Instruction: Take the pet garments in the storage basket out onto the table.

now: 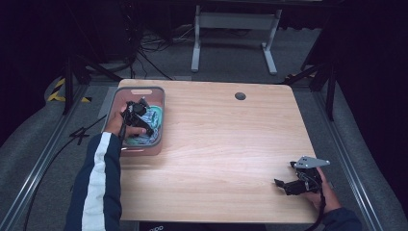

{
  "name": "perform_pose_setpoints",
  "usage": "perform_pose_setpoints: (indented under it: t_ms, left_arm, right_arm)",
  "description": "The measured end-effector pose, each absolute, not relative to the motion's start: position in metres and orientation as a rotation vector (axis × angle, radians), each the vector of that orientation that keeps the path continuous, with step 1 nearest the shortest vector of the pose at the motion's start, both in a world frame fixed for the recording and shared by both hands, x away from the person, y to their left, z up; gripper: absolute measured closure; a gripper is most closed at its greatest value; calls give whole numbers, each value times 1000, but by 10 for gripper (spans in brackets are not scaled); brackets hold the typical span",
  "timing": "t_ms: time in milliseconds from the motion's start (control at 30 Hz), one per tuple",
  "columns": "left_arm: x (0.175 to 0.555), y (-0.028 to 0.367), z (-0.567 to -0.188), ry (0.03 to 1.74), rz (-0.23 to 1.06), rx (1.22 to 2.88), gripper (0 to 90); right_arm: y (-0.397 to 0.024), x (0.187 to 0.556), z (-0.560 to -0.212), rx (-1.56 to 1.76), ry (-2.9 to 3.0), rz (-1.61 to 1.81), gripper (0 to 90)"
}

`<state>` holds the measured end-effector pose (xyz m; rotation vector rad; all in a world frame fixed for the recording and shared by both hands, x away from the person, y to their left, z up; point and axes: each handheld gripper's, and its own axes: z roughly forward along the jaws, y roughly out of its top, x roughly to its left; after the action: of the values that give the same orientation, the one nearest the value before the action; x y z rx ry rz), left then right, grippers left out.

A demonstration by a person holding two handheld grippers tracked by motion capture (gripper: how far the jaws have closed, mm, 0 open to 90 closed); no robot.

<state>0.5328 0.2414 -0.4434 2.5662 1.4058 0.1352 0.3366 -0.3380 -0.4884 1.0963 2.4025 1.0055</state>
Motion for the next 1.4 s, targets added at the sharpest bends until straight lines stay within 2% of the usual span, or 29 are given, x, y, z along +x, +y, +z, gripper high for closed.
perform_pose_setpoints:
  t_ms: [100,233,333,533,833,1400]
  left_arm:
    - [533,243,-441,1410,125,2561,157]
    - [532,246,-438,1415,136,2550,273]
    - [532,247,-435,1401,144,2560,450]
    - [529,247,-433,1375,174,2557,624]
    - [524,244,-426,1319,226,2559,733]
    - [501,251,-385,1205,402,2417,751]
  right_arm:
    - [-338,337,-488,1097,2403,1006,7]
    - [-338,336,-488,1097,2402,1005,7]
    - [-338,336,-488,1097,2402,1005,7]
    - [-338,337,-488,1097,2402,1005,7]
    - [-338,336,-488,1097,2402,1005,7]
    - [-338,336,-488,1096,2402,1005,7]
